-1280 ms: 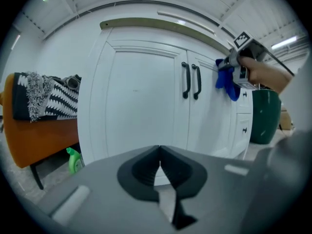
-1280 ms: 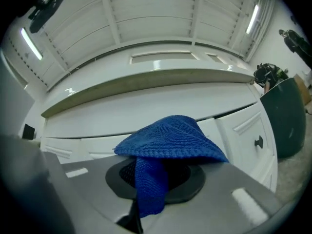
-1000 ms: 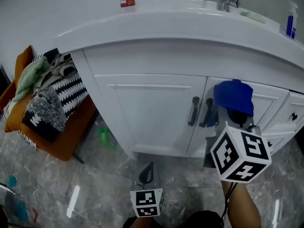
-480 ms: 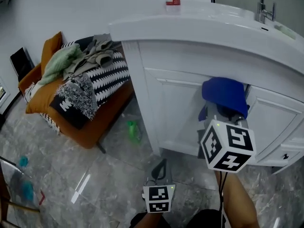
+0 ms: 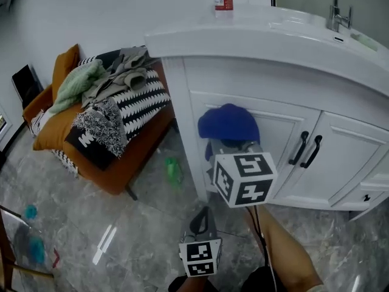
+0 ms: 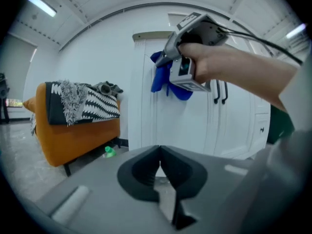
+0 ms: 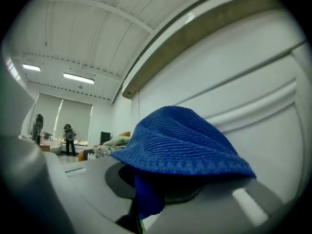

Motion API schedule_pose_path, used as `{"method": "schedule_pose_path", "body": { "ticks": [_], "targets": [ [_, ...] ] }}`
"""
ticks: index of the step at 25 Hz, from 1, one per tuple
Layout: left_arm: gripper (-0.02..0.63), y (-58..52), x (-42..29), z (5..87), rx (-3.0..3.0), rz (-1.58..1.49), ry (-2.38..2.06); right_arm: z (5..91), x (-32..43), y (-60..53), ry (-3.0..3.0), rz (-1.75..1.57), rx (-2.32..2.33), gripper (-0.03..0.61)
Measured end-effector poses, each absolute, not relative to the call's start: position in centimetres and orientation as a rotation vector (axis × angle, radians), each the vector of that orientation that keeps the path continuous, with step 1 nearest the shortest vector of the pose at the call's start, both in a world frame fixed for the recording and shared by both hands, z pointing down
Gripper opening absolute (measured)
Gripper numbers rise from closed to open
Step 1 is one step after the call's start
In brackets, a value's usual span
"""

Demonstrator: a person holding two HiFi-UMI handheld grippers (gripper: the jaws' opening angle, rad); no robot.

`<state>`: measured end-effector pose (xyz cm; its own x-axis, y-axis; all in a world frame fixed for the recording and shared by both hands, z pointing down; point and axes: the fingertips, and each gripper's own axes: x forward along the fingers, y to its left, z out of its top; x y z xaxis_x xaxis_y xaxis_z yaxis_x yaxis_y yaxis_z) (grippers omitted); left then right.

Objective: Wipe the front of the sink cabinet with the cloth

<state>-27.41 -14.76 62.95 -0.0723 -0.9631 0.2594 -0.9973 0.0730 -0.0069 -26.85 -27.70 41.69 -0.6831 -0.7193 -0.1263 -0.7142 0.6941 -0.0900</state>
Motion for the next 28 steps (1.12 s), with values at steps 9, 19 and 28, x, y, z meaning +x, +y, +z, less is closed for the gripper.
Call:
{"method": "schedule_pose_path", "body": {
  "ticks": [9,19,28],
  "targets": [
    [0.011,-14.5,-28.0,62.6,1.963,0.222,-2.154,47.1,-26.4,-28.0,2.964,-0.051,-1.171,0.077],
    [0.011,-16.0,-22.2,63.1,2.080,0.258,-2.079,48.0,-16.2,-28.6,2.851,-0.060,-1.394,0.075],
    [0.011,-18.2,-14.2,64.4,2.202,0.266,-1.935,46.8,-7.6,-26.1,2.745,0.044,-1.501,0.071]
  ]
}}
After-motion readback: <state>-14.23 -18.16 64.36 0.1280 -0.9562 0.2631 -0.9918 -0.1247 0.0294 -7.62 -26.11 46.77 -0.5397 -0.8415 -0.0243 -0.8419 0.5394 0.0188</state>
